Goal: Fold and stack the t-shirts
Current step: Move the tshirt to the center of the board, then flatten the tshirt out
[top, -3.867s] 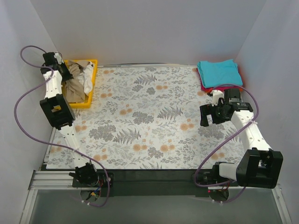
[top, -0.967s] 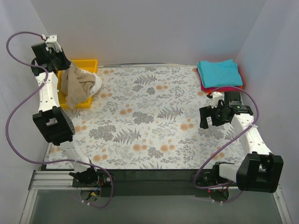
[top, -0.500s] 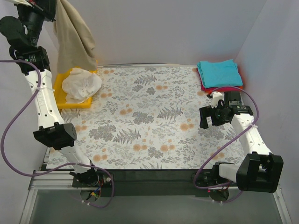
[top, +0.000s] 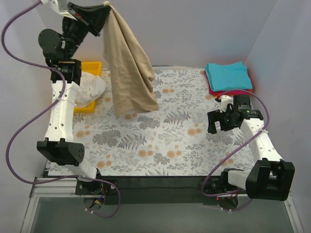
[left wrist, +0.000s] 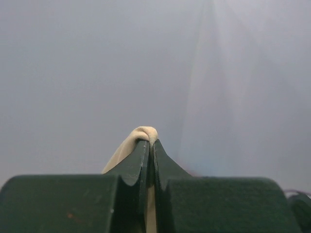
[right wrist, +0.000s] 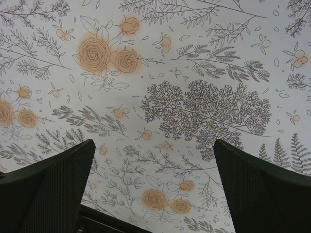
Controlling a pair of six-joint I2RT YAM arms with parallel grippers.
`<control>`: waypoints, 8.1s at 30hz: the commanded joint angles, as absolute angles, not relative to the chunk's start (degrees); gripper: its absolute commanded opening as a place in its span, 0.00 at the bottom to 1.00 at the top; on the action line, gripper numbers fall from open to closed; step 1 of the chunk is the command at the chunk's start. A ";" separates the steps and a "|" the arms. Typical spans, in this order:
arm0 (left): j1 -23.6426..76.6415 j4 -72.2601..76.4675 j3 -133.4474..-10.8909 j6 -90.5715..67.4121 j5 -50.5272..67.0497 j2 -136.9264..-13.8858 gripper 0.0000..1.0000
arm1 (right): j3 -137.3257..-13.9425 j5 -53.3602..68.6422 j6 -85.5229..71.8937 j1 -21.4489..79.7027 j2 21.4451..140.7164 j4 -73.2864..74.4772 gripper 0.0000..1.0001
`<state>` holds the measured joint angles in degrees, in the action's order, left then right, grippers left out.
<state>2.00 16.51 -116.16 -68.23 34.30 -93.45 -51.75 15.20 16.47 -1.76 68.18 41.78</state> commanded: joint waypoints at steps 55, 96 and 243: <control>33.32 -34.19 -93.67 -25.65 23.00 -104.16 0.00 | -62.40 27.95 14.41 7.74 87.01 34.45 0.91; 14.94 -30.32 -91.32 -36.30 38.59 -83.67 0.00 | -80.67 33.76 12.22 29.44 114.87 3.78 0.64; 5.28 -14.15 -100.56 -37.53 36.47 -106.45 0.00 | -93.52 22.24 36.65 -8.44 98.53 49.92 0.01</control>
